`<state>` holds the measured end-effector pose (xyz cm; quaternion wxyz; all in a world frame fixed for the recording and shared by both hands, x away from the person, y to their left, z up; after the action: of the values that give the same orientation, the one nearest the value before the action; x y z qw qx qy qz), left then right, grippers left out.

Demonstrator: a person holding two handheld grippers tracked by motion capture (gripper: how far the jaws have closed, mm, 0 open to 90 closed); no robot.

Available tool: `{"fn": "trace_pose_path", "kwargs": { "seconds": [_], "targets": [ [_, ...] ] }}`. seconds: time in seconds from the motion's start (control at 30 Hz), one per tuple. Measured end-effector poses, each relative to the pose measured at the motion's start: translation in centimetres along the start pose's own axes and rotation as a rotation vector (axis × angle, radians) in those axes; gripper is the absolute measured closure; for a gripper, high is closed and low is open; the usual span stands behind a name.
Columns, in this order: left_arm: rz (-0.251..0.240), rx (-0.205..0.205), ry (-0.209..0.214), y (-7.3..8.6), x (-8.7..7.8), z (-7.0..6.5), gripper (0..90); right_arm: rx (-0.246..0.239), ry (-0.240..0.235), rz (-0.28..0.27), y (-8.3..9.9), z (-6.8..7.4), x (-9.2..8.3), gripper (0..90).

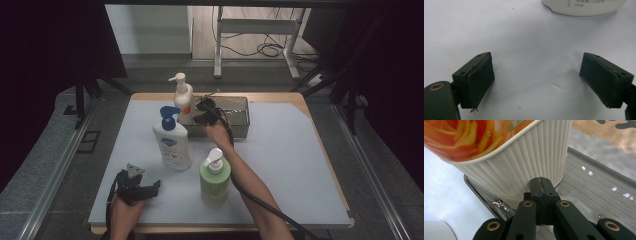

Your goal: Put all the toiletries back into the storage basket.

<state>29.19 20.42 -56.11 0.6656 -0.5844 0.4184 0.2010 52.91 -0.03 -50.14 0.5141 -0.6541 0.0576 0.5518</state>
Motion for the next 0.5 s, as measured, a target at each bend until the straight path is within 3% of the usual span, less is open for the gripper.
{"fn": "trace_pose_path", "kwargs": {
  "seconds": [0.33,0.5],
  "targets": [
    [0.0,0.0,0.0,0.0,0.0,0.0,11.4,-0.003,-0.005,0.001,-0.04,0.04,0.02,89.3],
    [0.0,0.0,0.0,0.0,0.0,0.0,11.4,-0.023,0.004,-0.009,0.2,-0.07,-0.46,83.2]
  ]
}}
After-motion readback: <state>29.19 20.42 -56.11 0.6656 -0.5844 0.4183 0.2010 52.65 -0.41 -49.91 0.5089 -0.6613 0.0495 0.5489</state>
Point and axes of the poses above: each handheld gripper's, and its own axes: x roughly forward along the jaws, y roughly out of its underside, z roughly to its left, the point moved 5 cm from there along x, roughly forward along the jaws, and after that the axes turned 5 degrees about z, right-handed, at the moved point
